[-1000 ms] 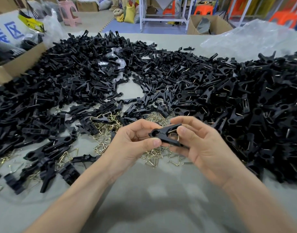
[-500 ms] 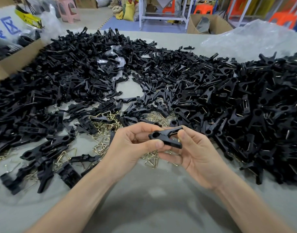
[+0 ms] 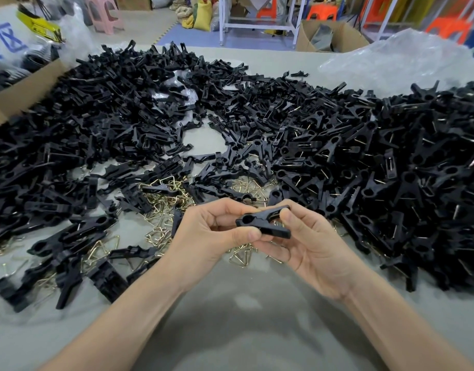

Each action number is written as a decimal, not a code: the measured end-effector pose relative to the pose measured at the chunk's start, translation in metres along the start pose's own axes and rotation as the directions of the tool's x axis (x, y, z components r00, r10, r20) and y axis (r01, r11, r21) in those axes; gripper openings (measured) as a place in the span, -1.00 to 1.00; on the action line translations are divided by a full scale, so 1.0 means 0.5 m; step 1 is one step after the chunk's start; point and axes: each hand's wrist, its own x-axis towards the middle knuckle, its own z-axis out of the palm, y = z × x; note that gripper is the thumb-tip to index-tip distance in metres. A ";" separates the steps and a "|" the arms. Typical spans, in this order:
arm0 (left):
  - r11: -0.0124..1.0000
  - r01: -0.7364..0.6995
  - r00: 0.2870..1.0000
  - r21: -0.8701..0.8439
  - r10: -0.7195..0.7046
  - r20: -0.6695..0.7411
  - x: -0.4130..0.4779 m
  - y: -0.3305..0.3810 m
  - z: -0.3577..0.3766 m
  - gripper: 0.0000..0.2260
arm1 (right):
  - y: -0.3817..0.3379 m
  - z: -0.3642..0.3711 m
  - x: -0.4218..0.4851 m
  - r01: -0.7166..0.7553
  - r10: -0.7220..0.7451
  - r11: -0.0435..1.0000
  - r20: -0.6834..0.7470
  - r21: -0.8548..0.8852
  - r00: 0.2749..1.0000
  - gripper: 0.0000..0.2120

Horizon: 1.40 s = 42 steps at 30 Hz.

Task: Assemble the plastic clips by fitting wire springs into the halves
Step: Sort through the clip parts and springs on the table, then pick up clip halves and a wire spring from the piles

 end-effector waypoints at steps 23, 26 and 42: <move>0.984 -0.059 0.997 0.171 0.067 -0.042 0.004 0.007 -0.002 -0.82 | -0.023 -0.010 -0.003 0.103 -0.104 0.927 0.016 -0.362 0.994 -0.49; 0.965 -0.084 0.995 0.247 0.095 -0.034 0.004 0.008 -0.010 -0.81 | -0.037 -0.017 -0.012 0.141 -0.231 0.642 -0.015 -0.753 0.973 -0.46; 0.950 -0.057 0.996 0.307 0.076 -0.051 0.013 0.005 -0.015 -0.44 | -0.030 -0.015 -0.009 0.255 -0.496 0.012 0.216 -0.967 0.841 -0.66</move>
